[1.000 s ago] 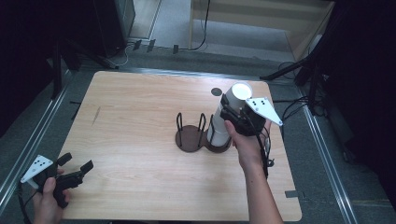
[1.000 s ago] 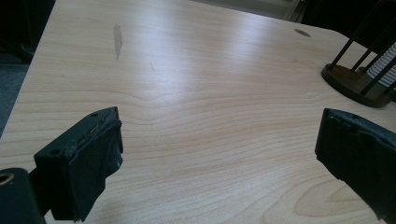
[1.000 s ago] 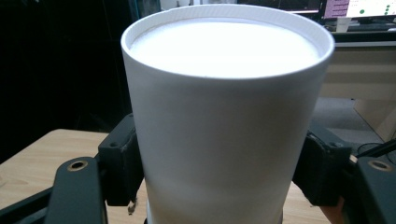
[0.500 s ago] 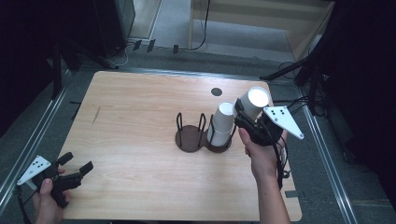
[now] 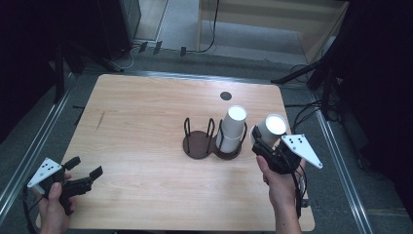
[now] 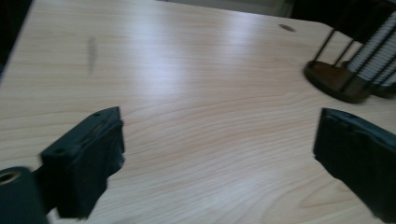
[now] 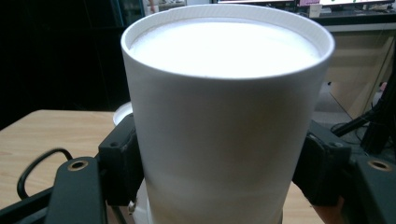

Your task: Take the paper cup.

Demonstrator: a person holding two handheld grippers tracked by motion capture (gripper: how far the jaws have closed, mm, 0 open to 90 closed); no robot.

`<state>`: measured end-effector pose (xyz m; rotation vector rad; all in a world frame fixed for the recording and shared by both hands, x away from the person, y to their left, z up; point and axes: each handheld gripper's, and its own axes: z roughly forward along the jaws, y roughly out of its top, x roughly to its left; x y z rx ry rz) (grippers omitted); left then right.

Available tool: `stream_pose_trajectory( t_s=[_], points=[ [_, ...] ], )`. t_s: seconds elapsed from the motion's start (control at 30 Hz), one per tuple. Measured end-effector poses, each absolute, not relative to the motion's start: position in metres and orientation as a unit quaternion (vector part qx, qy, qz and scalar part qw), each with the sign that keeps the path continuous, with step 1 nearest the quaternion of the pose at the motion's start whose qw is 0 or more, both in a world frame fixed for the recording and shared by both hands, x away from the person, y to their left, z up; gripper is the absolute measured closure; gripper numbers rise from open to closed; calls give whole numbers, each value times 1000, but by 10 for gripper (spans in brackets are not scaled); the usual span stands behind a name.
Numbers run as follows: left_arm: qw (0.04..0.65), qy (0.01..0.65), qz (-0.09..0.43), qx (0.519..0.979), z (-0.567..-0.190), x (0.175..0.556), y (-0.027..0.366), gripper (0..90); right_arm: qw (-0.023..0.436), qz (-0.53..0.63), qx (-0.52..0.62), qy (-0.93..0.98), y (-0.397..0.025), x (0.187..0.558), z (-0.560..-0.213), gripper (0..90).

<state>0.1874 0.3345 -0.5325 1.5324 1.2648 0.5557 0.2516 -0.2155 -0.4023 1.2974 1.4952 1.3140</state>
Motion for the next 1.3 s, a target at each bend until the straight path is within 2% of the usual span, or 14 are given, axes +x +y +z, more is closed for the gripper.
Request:
stream_pose_trajectory(
  t_s=[0.4,0.67,1.07,1.3],
  points=[
    [545,483,216,650,-508,194,293,8,373,496,504,600,-206,230,-430,280],
    [537,480,239,651,-496,203,265,8,359,488,504,616,-197,227,-447,279],
    [552,460,199,667,-496,205,249,8,337,478,485,650,-168,221,-472,279],
    [541,438,197,690,-495,206,228,8,323,473,475,667,-149,221,-486,279]
  ],
)
